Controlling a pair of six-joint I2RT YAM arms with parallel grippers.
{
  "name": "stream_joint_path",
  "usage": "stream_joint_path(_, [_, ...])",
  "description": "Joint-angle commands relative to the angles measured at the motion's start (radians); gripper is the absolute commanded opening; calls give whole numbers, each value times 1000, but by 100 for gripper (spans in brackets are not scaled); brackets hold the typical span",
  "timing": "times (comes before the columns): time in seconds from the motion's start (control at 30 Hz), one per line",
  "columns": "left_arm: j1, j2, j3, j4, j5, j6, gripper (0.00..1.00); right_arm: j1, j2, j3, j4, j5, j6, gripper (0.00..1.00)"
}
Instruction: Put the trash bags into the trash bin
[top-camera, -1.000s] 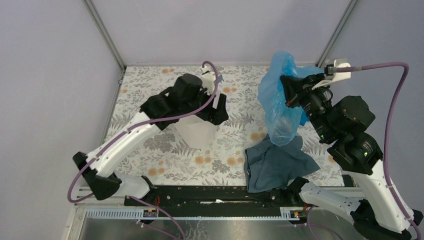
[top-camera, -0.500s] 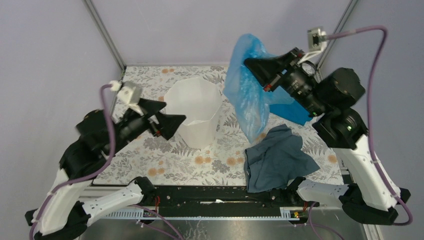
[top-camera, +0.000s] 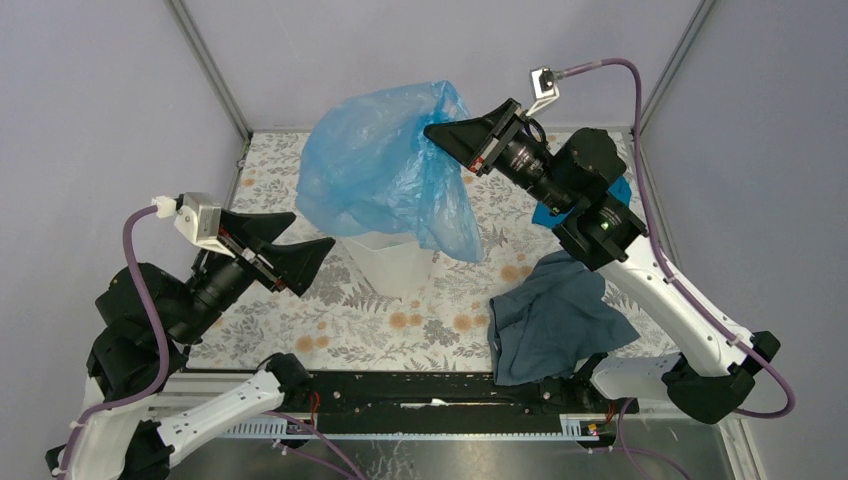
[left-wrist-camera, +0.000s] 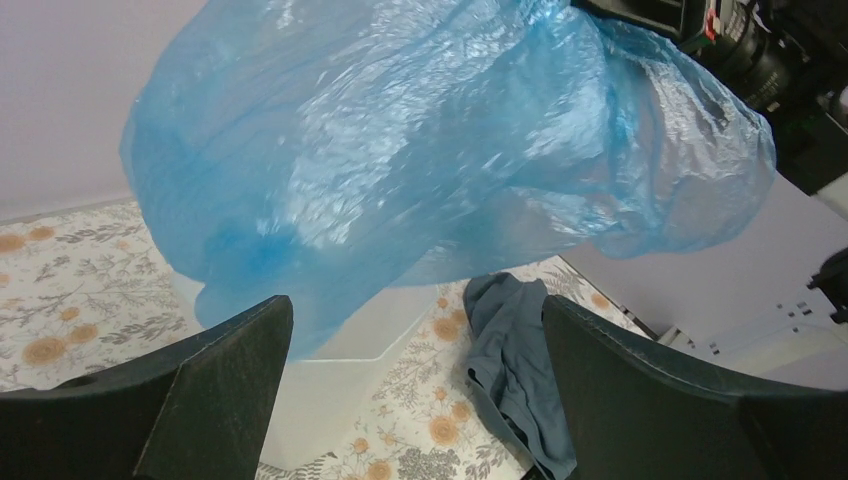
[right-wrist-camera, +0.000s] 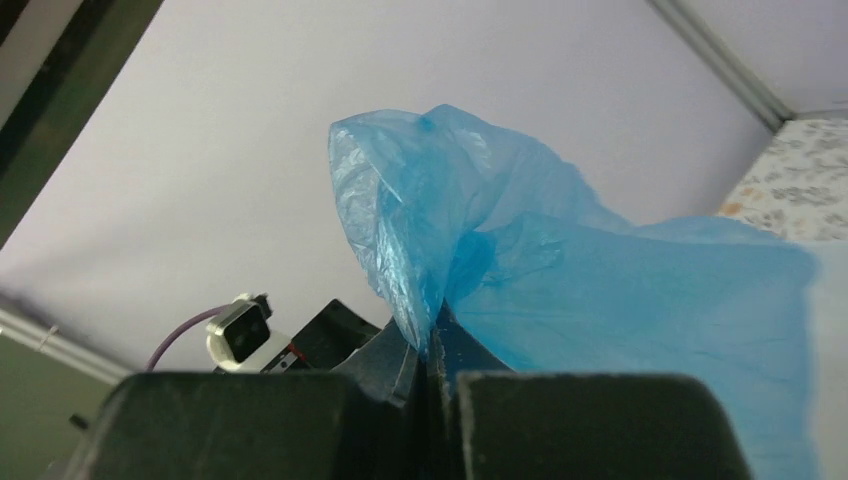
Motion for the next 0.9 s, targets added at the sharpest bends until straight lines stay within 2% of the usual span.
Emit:
stream_joint_path(0.0, [-1,-1,20,25,-96,-1,99,6,-55,50,-223,244,5,0])
stream_joint_path(0.1, [-2,41,53,-1,-166,-38,99,6,-39,118,-431,388,-25,0])
stream_joint_path(0.23, [-1,190,169,-97,-178,-70,99,6,27,225,-596,403,-121,0])
stream_joint_path(0.37, [-2,288,206,-129,-241,-74,99,6,93,297,-664,381,-208,0])
stream_joint_path(0.57, [-2,336,162,-31,-288,-76,98,7,206,449,-746,271,-342,0])
stream_joint_path(0.77, [-1,418,80,34,-376,-78,88,6,320,530,-761,53,-397,0])
stream_joint_path(0.87, [0,461,20,72,-371,-91,83,7,368,541,-784,4,-432,0])
